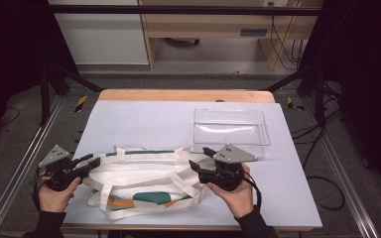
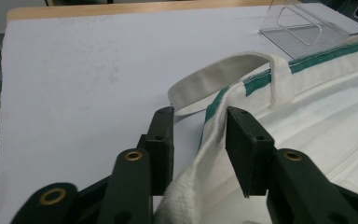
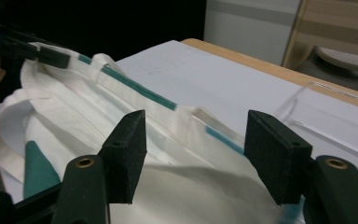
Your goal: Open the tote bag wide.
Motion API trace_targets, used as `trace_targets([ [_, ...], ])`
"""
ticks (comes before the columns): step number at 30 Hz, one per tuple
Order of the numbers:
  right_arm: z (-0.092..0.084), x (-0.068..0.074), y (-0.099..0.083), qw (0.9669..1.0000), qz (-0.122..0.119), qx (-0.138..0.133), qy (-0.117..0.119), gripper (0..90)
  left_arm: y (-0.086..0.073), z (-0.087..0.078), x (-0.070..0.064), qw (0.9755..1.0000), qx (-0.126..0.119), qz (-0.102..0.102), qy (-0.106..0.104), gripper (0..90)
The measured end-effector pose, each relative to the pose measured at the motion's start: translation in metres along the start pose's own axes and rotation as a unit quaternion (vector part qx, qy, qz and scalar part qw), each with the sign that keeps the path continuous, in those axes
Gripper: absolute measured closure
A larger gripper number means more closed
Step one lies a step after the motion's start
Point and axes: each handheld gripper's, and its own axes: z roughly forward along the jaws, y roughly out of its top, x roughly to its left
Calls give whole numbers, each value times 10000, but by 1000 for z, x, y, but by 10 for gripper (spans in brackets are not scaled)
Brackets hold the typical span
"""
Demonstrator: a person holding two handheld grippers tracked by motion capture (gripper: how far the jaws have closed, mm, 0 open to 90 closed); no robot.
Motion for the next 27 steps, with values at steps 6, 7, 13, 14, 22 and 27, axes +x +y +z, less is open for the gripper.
trace_targets([
  [6,27,24,0,9985,-231,306,400,398,-1,1,-1,9999,143,0,-39,750],
  [7,36,30,-3,9974,-253,415,525,398,-1,0,-2,9999,129,16,-55,798],
  [13,57,45,-13,9934,-395,700,814,357,0,-1,-4,9999,84,14,-73,841],
  [14,59,46,-15,9929,-399,725,856,344,0,-1,-4,9999,82,-6,-77,842],
  [22,71,53,-25,9902,-608,962,806,297,0,1,-3,9999,77,-77,-71,820],
  [27,74,48,-30,9909,-526,977,757,546,2,5,-1,9999,-63,26,96,639],
])
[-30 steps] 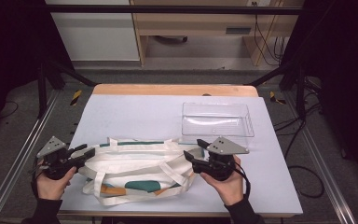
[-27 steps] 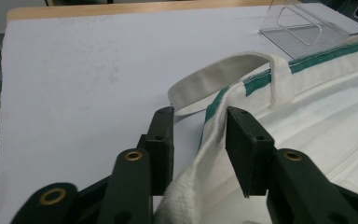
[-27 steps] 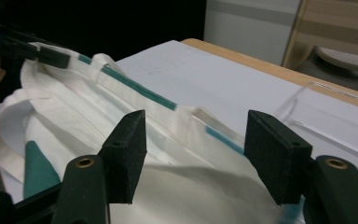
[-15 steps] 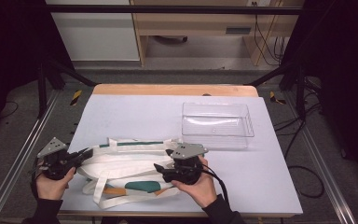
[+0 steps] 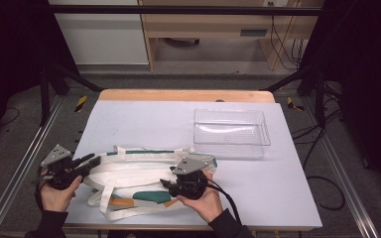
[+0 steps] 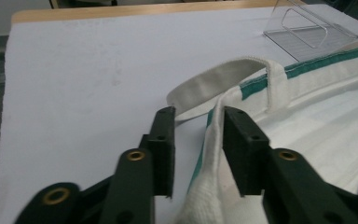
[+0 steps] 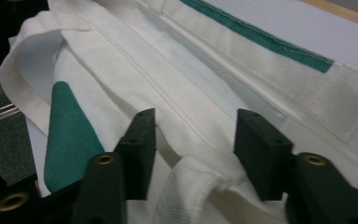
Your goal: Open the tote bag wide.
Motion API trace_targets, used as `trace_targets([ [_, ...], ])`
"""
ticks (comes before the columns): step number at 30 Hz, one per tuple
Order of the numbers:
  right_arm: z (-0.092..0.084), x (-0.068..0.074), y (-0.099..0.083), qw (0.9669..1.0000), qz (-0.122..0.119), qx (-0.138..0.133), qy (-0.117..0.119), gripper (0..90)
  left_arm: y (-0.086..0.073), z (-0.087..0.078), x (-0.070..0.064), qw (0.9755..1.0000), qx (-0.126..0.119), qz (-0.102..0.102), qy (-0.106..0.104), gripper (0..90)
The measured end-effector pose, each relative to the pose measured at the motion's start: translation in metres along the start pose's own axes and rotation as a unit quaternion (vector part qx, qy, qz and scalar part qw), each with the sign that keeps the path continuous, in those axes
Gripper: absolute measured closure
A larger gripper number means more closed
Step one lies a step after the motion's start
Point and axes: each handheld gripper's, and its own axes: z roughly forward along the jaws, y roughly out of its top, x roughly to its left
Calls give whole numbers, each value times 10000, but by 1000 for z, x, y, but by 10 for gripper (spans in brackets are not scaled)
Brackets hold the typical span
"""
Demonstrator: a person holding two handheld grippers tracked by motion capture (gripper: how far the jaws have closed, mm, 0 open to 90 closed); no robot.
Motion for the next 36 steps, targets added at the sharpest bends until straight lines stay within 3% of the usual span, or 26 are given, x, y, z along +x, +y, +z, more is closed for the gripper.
trace_targets([
  [2,0,-2,-1,9999,52,28,126,649,2,3,2,10000,-8,21,-58,556],
  [3,0,-2,-1,9999,52,28,126,649,2,3,2,10000,-8,21,-58,545],
  [4,1,-3,-1,9997,96,80,190,705,2,5,3,9999,-32,47,-140,533],
  [8,1,-3,-2,9997,111,138,194,759,1,12,8,9995,30,51,-307,568],
  [9,1,-2,-2,9996,123,141,207,777,0,13,8,9993,101,16,-356,616],
  [10,-1,-2,-1,9996,139,119,222,795,0,15,7,9992,217,23,-338,686],
  [12,-1,-2,-1,9995,159,114,228,800,-1,16,5,9991,299,52,-303,714],
  [13,-4,-1,0,9992,227,109,298,805,-1,16,3,9990,348,89,-271,776],
  [18,-11,2,1,9980,299,197,523,809,-2,14,-3,9992,363,43,-132,854],
  [22,-17,11,-11,9959,398,327,750,811,-2,12,-8,9997,153,-163,52,863],
  [28,-12,19,-29,9940,447,552,834,811,-6,12,-12,9987,-158,-452,172,863],
  [33,0,21,-39,9926,479,743,827,810,-9,15,-14,9986,-184,-402,290,849],
  [36,9,24,-45,9930,439,793,761,807,-10,15,-14,9986,-218,-383,306,767],
])
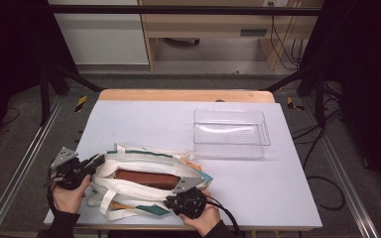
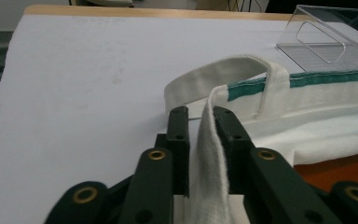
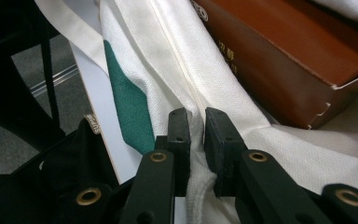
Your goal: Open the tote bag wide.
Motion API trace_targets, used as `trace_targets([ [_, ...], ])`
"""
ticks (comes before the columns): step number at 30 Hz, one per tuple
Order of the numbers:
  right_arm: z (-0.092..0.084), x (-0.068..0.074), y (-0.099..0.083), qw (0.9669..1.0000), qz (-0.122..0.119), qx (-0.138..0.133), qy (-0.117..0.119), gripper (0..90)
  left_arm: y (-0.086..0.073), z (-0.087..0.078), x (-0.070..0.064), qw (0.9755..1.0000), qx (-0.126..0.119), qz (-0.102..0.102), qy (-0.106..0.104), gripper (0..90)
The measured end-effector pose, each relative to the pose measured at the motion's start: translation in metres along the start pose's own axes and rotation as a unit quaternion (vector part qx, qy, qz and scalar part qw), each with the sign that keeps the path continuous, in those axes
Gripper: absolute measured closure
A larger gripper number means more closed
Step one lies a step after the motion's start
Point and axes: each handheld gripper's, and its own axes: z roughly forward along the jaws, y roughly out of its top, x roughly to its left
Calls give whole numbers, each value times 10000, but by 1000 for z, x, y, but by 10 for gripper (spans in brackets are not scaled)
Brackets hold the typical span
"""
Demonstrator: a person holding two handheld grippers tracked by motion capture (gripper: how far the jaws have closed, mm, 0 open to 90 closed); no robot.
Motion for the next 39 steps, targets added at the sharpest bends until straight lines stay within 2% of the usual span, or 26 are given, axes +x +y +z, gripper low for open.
trace_targets([
  [2,1,0,0,10000,-1,-2,-10,806,1,-1,0,10000,-8,2,-5,739],
  [4,-2,-1,1,10000,27,-41,50,790,3,-5,-1,9999,-92,49,65,615],
  [5,-2,-1,1,10000,27,-41,50,790,4,-7,-2,9999,-121,44,70,615],
  [6,-7,-1,4,9999,-12,-87,92,759,7,-12,-3,9997,-236,38,54,571],
  [7,-10,-1,6,9999,-27,-138,83,738,12,-21,-5,9990,-438,90,63,558],
  [8,-14,-1,8,9997,-12,-225,77,713,14,-26,-7,9986,-524,106,50,553],
  [9,-14,-1,8,9997,-12,-225,77,713,14,-26,-7,9986,-524,106,50,554],
  [10,-26,-2,13,9987,-28,-495,67,695,17,-32,-11,9980,-626,120,16,564],
  [11,-32,-3,16,9981,-42,-620,31,685,19,-36,-14,9976,-671,167,-23,583],
  [12,-32,-3,16,9981,-42,-620,31,685,21,-38,-16,9974,-690,185,-38,583],
  [13,-41,-4,21,9967,-88,-796,-92,677,23,-42,-26,9976,-639,230,-158,637],
  [14,-45,-6,23,9958,-98,-889,-174,668,23,-42,-26,9976,-639,230,-158,676],
  [16,-52,-9,27,9941,-118,-1024,-352,661,23,-39,-43,9975,-455,395,-358,736],
  [17,-54,-12,29,9935,-101,-1056,-413,658,23,-39,-43,9975,-455,395,-358,766],
  [18,-54,-12,29,9935,-101,-1056,-413,658,21,-37,-49,9974,-354,482,-405,766],
  [19,-54,-17,32,9923,-85,-1089,-576,656,19,-34,-56,9970,-215,600,-432,799],
  [20,-53,-19,33,9921,-69,-1078,-638,656,16,-30,-61,9964,-113,709,-448,804],
  [23,-49,-21,34,9919,-69,-1022,-751,651,3,-20,-70,9942,217,948,-458,819],
  [24,-43,-23,36,9920,-118,-938,-842,646,-4,-16,-70,9930,392,1006,-477,836],
  [25,-43,-23,36,9920,-118,-938,-842,646,-4,-16,-70,9930,392,1006,-477,849],
  [26,-37,-23,38,9913,-132,-876,-973,635,-8,-14,-70,9926,470,1003,-495,865],
  [29,-32,-24,40,9902,-180,-860,-1084,630,-14,-17,-69,9919,541,1024,-527,878],
  [34,-20,-31,42,9905,-165,-618,-1220,581,-25,-18,-67,9899,749,1037,-614,899],
  [37,-14,-33,41,9902,-204,-468,-1303,600,-28,-20,-67,9896,749,1036,-657,900],
  [39,-11,-33,40,9889,-290,-393,-1401,660,-29,-21,-67,9892,767,1055,-665,900],
])
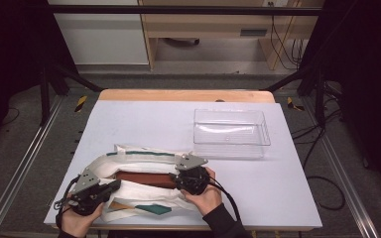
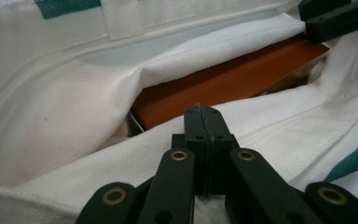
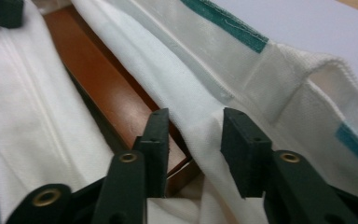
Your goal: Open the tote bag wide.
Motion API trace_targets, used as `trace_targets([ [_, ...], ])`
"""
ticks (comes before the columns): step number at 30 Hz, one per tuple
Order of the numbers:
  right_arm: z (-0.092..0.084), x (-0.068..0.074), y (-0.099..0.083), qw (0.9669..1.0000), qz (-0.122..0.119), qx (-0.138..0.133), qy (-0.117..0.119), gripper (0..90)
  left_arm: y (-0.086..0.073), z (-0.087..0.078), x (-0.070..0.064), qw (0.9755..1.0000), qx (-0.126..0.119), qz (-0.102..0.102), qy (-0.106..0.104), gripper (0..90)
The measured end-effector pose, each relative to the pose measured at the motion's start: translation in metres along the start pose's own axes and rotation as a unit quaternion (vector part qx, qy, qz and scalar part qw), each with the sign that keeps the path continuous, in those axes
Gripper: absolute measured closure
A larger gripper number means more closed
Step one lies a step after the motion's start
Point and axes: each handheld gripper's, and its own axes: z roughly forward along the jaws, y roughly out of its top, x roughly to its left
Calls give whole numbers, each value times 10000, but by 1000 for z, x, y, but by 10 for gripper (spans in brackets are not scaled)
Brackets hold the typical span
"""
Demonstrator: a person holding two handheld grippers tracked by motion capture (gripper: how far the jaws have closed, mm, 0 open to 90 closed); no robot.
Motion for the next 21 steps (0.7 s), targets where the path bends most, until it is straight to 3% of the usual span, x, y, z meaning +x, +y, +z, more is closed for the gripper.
trace_targets([
  [1,0,0,0,10000,-27,-12,-18,685,-1,0,-1,10000,-10,-20,-12,900],
  [2,-1,-1,1,10000,-21,15,-26,783,-3,-1,-1,10000,29,-2,-33,900],
  [6,-3,-4,1,10000,63,7,-47,878,-10,-3,-3,9999,114,38,-75,900],
  [14,3,-12,3,9979,409,-247,-434,887,-28,3,-5,9987,493,72,-113,900],
  [21,27,-28,-2,9958,694,-6,-592,870,-29,6,-5,9982,572,91,-125,900],
])
